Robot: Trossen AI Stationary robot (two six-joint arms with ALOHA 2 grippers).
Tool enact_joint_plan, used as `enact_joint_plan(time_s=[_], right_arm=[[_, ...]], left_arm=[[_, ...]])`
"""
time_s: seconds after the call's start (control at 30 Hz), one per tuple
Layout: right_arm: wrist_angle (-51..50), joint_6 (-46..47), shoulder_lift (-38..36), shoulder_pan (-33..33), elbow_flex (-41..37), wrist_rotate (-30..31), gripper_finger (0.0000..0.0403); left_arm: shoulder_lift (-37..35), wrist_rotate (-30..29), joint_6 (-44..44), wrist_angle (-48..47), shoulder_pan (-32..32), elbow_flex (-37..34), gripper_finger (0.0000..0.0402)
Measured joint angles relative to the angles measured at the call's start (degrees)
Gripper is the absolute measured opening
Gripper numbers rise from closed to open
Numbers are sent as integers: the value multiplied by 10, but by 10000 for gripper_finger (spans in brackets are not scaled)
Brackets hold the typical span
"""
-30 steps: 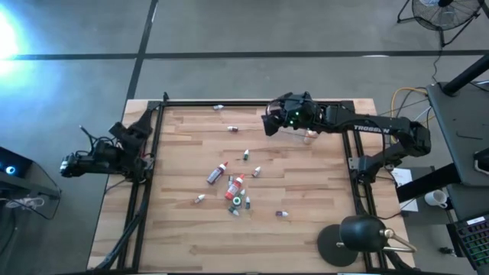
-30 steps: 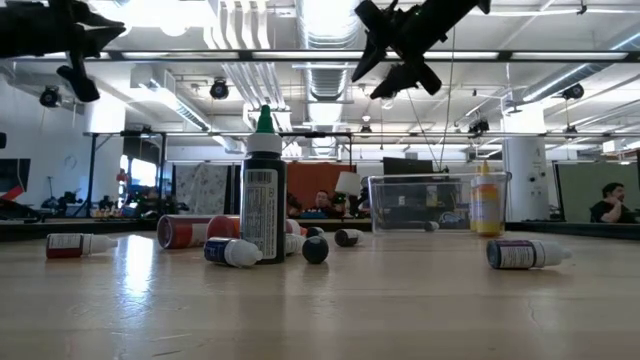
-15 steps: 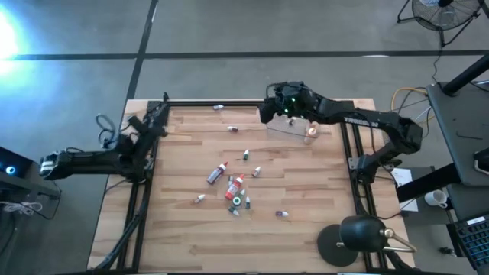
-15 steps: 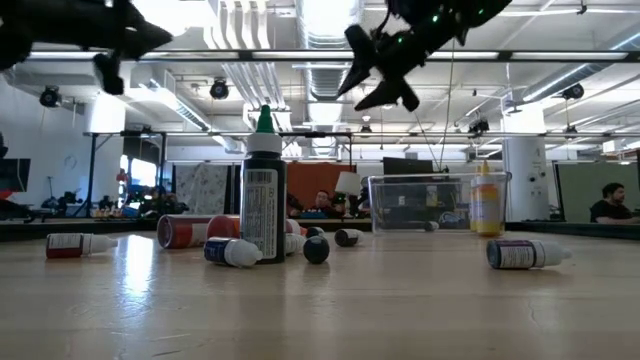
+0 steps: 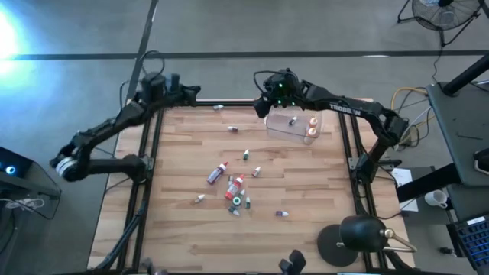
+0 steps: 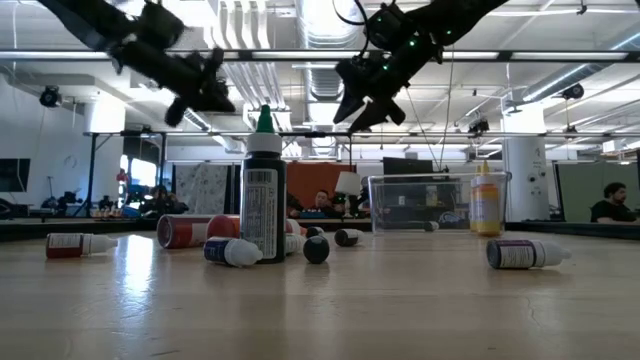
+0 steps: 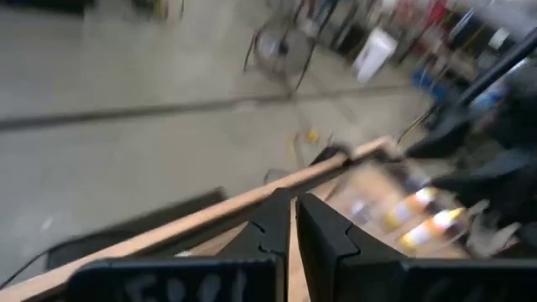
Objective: Pick & Place food coloring
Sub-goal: Put the small green food coloring bottle into the transparent bin
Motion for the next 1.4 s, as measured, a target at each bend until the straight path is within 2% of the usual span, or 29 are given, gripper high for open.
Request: enact_joint_plan(time_s=[0.17, 0.3, 0.5, 0.67, 0.83, 0.97, 1.07, 1.17, 1.23, 1.3, 1.4], right_arm=[[0, -31, 0, -27, 8, 0, 228], [4, -30, 0, -50, 7, 1, 228], [4, -11, 0, -70, 1, 1, 228], [5, 42, 0, -77, 1, 2, 228], [6, 43, 0, -78, 1, 27, 228], [6, 44, 0, -81, 1, 34, 228], [6, 44, 1, -82, 1, 36, 228], [6, 44, 1, -81, 1, 36, 228], [6, 44, 1, -81, 0, 36, 228], [6, 43, 1, -81, 0, 36, 228], [6, 42, 1, -82, 0, 36, 228]], left_arm=[[88, 20, 9, 19, 13, 30, 0], [144, -12, -24, 31, 13, 40, 0], [186, -21, -28, 58, 13, 41, 0], [206, -41, -34, 65, 13, 41, 0], [225, -44, 57, 80, 0, 45, 0], [246, -17, 96, 94, -7, 55, 0], [280, 24, 121, 52, -1, 84, 0], [323, 80, 154, -39, 9, 142, 0], [353, 95, 205, -115, 10, 185, 0], [384, 80, 269, -183, 8, 230, 0], [429, 19, 364, -269, 3, 295, 0]])
